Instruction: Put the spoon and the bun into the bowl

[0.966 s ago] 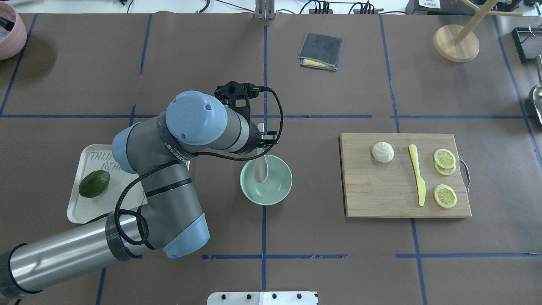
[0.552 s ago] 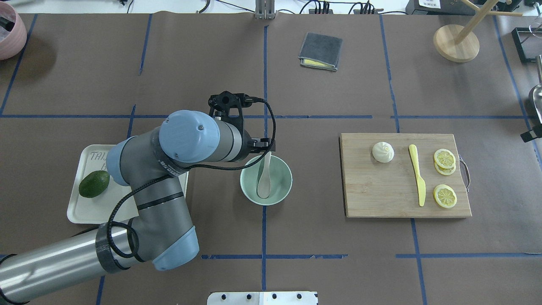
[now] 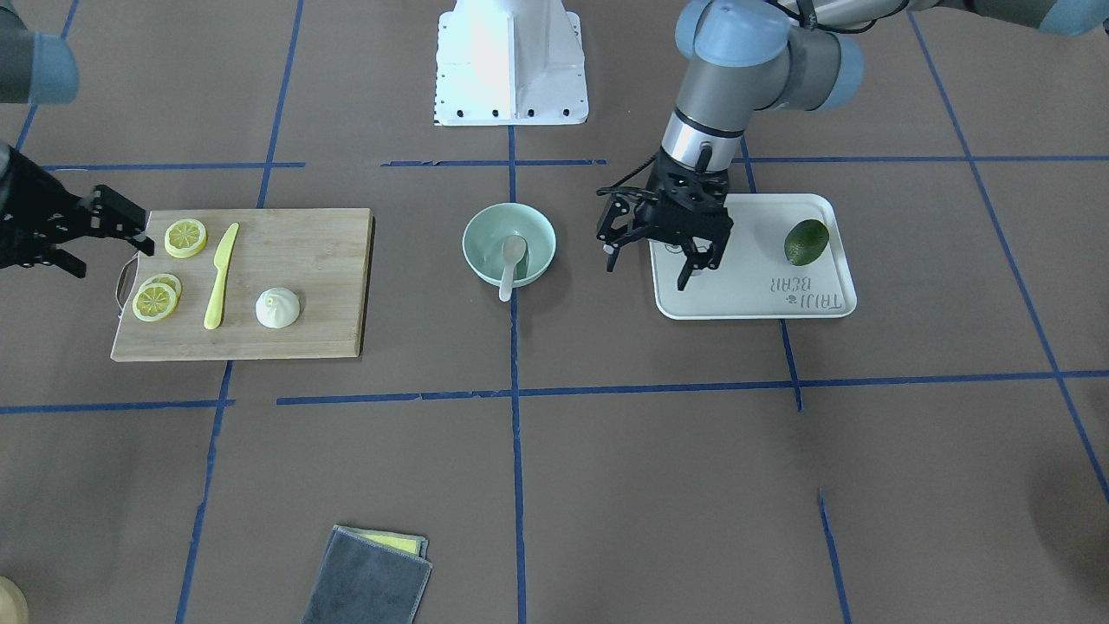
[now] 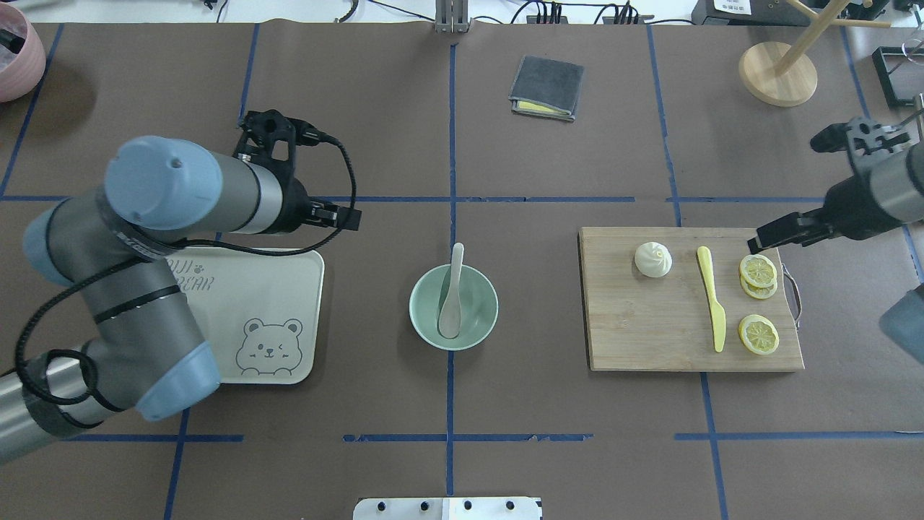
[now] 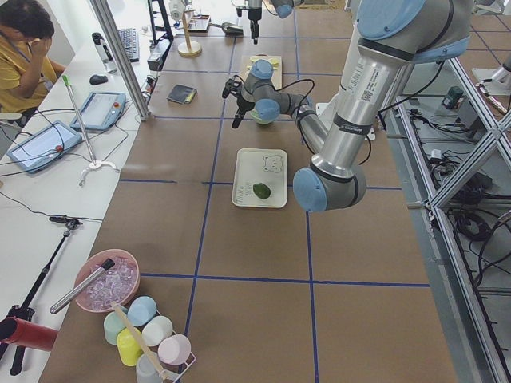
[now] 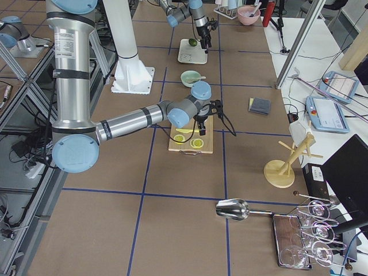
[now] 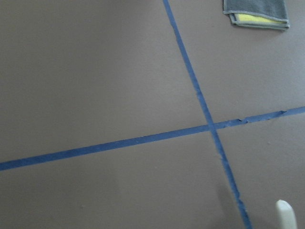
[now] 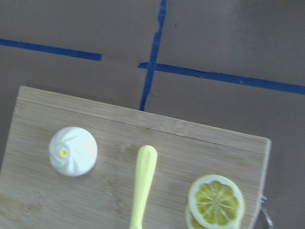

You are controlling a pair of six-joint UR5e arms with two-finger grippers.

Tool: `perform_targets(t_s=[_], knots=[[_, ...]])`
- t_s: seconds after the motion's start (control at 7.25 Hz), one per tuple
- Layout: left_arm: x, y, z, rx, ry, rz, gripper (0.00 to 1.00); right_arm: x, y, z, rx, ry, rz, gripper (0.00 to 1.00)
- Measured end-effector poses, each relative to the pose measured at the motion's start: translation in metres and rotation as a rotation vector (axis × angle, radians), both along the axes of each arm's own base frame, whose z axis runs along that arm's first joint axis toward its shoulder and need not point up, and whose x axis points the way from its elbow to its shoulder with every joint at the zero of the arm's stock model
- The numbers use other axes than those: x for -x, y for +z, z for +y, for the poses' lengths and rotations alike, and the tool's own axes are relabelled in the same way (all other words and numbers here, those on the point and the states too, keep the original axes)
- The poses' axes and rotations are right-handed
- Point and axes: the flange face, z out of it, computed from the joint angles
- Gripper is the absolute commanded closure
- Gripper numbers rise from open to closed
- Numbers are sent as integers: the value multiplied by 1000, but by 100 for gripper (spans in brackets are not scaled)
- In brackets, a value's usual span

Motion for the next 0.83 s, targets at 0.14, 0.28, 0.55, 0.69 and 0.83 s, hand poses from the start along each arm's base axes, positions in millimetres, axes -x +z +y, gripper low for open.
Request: perform_targets(t_s=[0.14, 0.28, 0.55, 0.69, 0.83], knots=[[27, 18, -4, -4, 16, -22, 1, 45, -23, 7, 25, 33, -10, 1], [41, 29, -5, -4, 23, -34, 1, 81, -35, 16, 38, 64, -2, 5], [47, 35, -5, 1, 20, -41, 1, 131, -32, 14, 31, 96, 41, 5], [47, 35, -5, 3, 19, -40, 1, 148, -27, 3, 34, 102, 60, 5], [47, 35, -5, 4, 19, -39, 1, 156, -21, -4, 36, 106, 75, 7]])
